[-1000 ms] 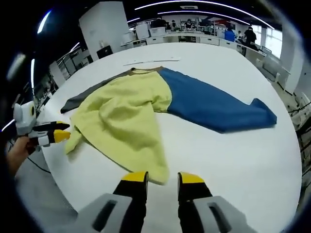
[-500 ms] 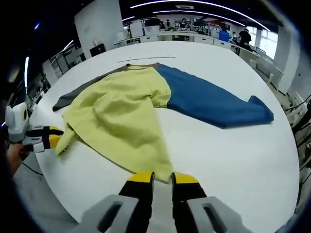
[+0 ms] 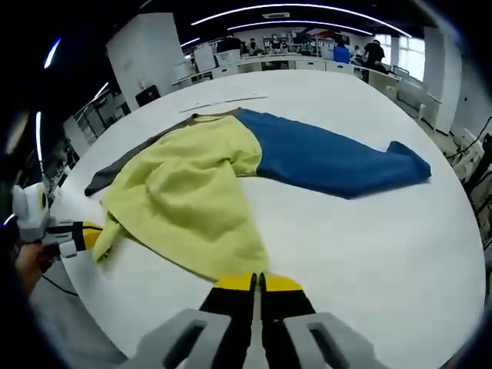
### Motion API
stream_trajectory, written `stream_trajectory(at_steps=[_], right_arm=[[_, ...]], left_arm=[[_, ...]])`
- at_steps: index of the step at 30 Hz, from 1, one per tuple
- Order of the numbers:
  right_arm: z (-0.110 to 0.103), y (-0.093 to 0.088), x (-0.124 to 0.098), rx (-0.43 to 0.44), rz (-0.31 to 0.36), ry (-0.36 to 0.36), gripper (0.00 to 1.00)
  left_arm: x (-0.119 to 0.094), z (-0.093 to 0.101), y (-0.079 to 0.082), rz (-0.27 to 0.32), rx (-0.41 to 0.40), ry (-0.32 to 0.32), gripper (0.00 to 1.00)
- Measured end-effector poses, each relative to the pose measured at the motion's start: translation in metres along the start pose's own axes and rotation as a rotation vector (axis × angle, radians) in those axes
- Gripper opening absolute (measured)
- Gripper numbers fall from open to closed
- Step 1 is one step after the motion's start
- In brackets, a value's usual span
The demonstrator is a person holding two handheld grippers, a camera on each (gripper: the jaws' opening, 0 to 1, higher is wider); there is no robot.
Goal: Fold the garment on the visible template until the final outline fits inside the template.
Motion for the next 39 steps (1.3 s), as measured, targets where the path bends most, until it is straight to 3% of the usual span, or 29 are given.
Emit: stream_trajectory(at_steps=[8,14,25,39], right_arm=[[-0.003,0.005,-0.018,-0.046,0.017,0.057,0.00],[-0.009,0.007,-0.032,-0.023,0.039,0.109,0.00],[-0.011,-0.001,-0.060,-0.019,0.040,0.144,0.00],[-0.026,-0.047,-0.076,-0.015,-0.076,0.191,0.00]], left_arm=[[-0.020,-0.012,0.009,0.036,-0.012,-0.013,0.00],[-0.038,-0.018,0.017,0.063,-0.009,-0.040,0.00],[-0.062,-0.031,0.016,0.059,-0.007,-0.051,0.00],[-0.075,-0.051,-0.002,-0.006,-0.028,-0.008,0.00]])
Point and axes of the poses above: the point that each gripper's makers call its tool centre point, and the gripper's own axes: x roughly forward along the fingers, z roughly to its right, y roughly out of its top, the point moved 3 cm from there along -x, roughly backward along the fingers, and after that the axes turned 5 degrees about -x, right-handed, at the moved point
